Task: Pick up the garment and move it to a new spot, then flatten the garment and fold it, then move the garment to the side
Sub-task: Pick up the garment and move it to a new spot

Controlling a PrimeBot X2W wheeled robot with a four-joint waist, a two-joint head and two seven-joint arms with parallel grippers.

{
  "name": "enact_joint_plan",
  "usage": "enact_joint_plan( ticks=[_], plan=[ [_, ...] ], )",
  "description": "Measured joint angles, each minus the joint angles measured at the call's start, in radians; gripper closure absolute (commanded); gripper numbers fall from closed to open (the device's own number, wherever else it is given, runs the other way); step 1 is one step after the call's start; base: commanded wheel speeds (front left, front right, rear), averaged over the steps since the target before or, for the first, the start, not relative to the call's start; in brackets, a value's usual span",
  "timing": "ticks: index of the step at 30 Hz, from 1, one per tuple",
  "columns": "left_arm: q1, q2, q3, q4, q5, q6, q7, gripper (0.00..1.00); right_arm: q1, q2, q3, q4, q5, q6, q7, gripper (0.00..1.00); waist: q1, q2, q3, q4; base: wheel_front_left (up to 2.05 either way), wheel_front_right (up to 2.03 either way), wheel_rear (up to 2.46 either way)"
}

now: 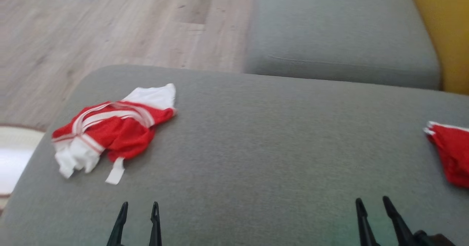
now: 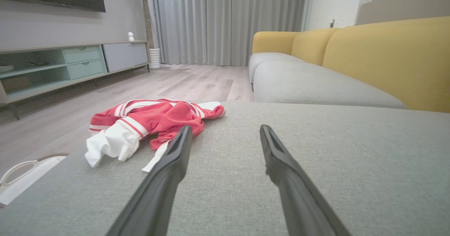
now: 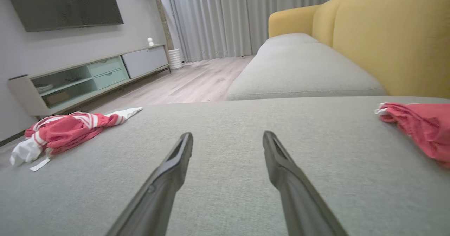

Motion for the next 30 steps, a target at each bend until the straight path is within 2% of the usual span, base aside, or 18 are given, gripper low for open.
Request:
enact_joint_plan(
  ticks=[12, 15, 26, 30],
  plan=[
    [-0.006, 0.0, 0.036, -0.003, 0.004, -0.016, 0.0, 0.0, -0.008, 0.012, 0.031, 0.002, 0.001, 0.0, 0.0, 0.0, 0.0, 0.0, 0.026, 0.168, 0.0, 0.0, 0.0],
    [-0.008, 0.0, 0.067, -0.013, 0.001, -0.007, 0.0, 0.0, -0.05, 0.009, 0.05, 0.013, -0.001, 0.0, 0.0, 0.0, 0.0001, 0.0, 0.053, 0.204, 0.0, 0.0, 0.0],
    [-0.029, -0.001, 0.093, -0.037, -0.004, 0.002, 0.0, 0.0, -0.105, -0.029, 0.086, 0.04, 0.0, 0.0, 0.0, 0.0, 0.0001, 0.0, 0.087, 0.233, 0.0, 0.0, 0.0],
    [-0.059, 0.002, 0.093, -0.037, 0.004, -0.021, 0.0, 0.0, -0.102, -0.03, 0.07, 0.039, 0.0, 0.0, 0.0, 0.0, 0.0001, 0.0, 0.096, 0.241, 0.0, 0.0, 0.0]
  ],
)
